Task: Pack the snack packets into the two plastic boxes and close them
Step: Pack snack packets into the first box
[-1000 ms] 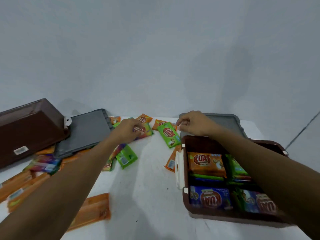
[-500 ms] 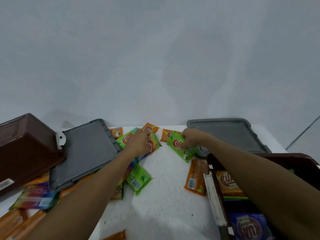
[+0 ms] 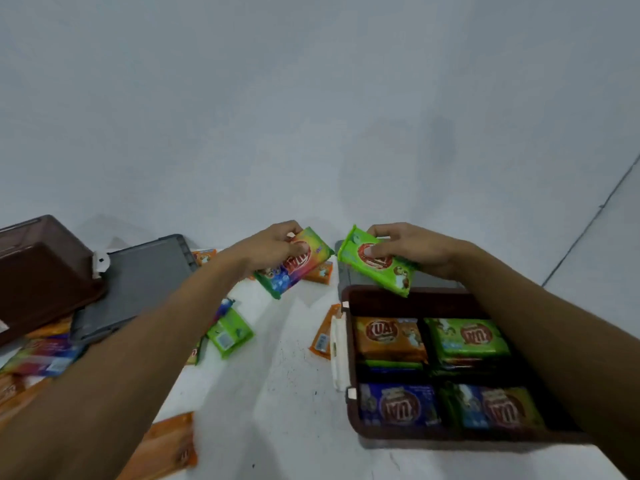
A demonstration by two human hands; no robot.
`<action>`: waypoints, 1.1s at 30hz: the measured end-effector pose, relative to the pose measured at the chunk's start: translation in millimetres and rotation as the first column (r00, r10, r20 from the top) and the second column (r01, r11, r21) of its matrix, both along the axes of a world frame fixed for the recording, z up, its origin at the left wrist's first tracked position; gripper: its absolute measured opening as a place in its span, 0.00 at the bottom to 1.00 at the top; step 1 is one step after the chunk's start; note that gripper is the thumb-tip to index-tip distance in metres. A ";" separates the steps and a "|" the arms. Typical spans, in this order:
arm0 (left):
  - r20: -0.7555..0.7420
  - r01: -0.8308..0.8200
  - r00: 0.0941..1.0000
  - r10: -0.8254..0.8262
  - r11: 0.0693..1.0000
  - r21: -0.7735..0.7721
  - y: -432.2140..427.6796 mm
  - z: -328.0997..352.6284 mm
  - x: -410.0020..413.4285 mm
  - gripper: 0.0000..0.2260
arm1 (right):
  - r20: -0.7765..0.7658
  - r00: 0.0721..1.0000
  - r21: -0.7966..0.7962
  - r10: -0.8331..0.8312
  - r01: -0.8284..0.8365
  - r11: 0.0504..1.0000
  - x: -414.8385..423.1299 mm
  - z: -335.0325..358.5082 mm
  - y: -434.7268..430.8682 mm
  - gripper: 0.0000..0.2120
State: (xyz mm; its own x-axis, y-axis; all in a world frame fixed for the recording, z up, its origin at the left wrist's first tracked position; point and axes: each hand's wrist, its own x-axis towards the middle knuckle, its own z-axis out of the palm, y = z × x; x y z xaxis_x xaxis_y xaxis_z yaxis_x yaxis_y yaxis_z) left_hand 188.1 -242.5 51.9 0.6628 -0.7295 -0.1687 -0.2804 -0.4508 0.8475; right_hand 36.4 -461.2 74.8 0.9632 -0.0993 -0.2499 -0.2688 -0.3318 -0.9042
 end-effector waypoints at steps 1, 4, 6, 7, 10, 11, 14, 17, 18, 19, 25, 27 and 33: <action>-0.003 0.020 1.000 -0.020 1.000 -0.015 -6.7 6.5 -15.4 0.08 | -0.005 1.000 -0.025 0.017 -0.017 1.000 -18.6 0.4 -7.7 0.14; 0.041 0.097 0.994 -0.098 0.995 0.010 -24.8 19.1 -61.6 0.06 | -0.064 0.997 -0.101 0.050 -0.056 0.993 -71.0 -8.3 -33.9 0.11; 0.050 0.161 0.985 -0.163 0.986 0.048 -35.1 20.9 -90.2 0.07 | -0.127 0.988 -0.141 0.090 -0.108 0.984 -101.1 -17.5 -50.8 0.09; 0.049 0.196 0.979 -0.199 0.978 0.067 -40.2 20.7 -104.1 0.08 | -0.157 0.981 -0.176 0.111 -0.139 0.974 -114.2 -22.5 -58.5 0.08; 0.042 0.302 0.950 -0.310 0.944 0.133 -55.6 12.7 -138.1 0.08 | -0.253 0.950 -0.281 0.183 -0.253 0.926 -143.6 -37.4 -71.4 0.07; 0.037 0.338 0.937 -0.348 0.927 0.164 -59.9 8.7 -147.8 0.08 | -0.281 0.935 -0.301 0.219 -0.302 0.905 -149.8 -41.7 -72.2 0.08; 0.052 0.465 0.865 -0.499 0.837 0.290 -68.8 -10.9 -168.3 0.06 | -0.366 0.883 -0.413 0.292 -0.436 0.800 -161.2 -53.0 -65.7 0.10; 0.169 0.497 0.745 -0.646 0.705 0.505 -72.0 -34.1 -179.7 0.10 | -0.389 0.874 -0.590 0.291 -0.479 0.650 -168.5 -55.4 -55.7 0.14; 0.221 0.470 0.704 -0.675 0.676 0.568 -72.0 -38.9 -181.9 0.12 | -0.382 0.877 -0.630 0.290 -0.477 0.612 -170.4 -55.8 -53.1 0.15; 0.266 0.440 0.668 -0.695 0.658 0.611 -72.0 -42.2 -183.1 0.14 | -0.384 0.875 -0.654 0.295 -0.483 0.582 -171.9 -56.5 -51.6 0.16; 0.264 0.417 0.646 -0.717 0.620 0.664 -68.1 -44.2 -184.9 0.16 | -0.470 0.822 -0.658 0.321 -0.569 0.493 -173.9 -56.9 -48.1 0.18; 0.242 0.428 0.656 -0.715 0.616 0.661 -67.8 -43.5 -183.6 0.15 | -0.492 0.811 -0.634 0.316 -0.583 0.508 -173.5 -55.1 -48.9 0.19; 0.226 0.443 0.667 -0.710 0.622 0.646 -67.3 -45.1 -183.1 0.15 | -0.516 0.796 -0.597 0.317 -0.600 0.532 -174.8 -57.9 -47.8 0.19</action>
State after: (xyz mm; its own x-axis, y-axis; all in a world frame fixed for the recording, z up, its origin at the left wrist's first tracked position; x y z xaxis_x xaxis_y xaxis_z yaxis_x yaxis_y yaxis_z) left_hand 5.0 -309.8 6.8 0.2201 -0.8684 -0.4444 -0.8944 -0.3614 0.2633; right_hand -138.3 -509.0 16.9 0.8045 0.0562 -0.5913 -0.0922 -0.9716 -0.2177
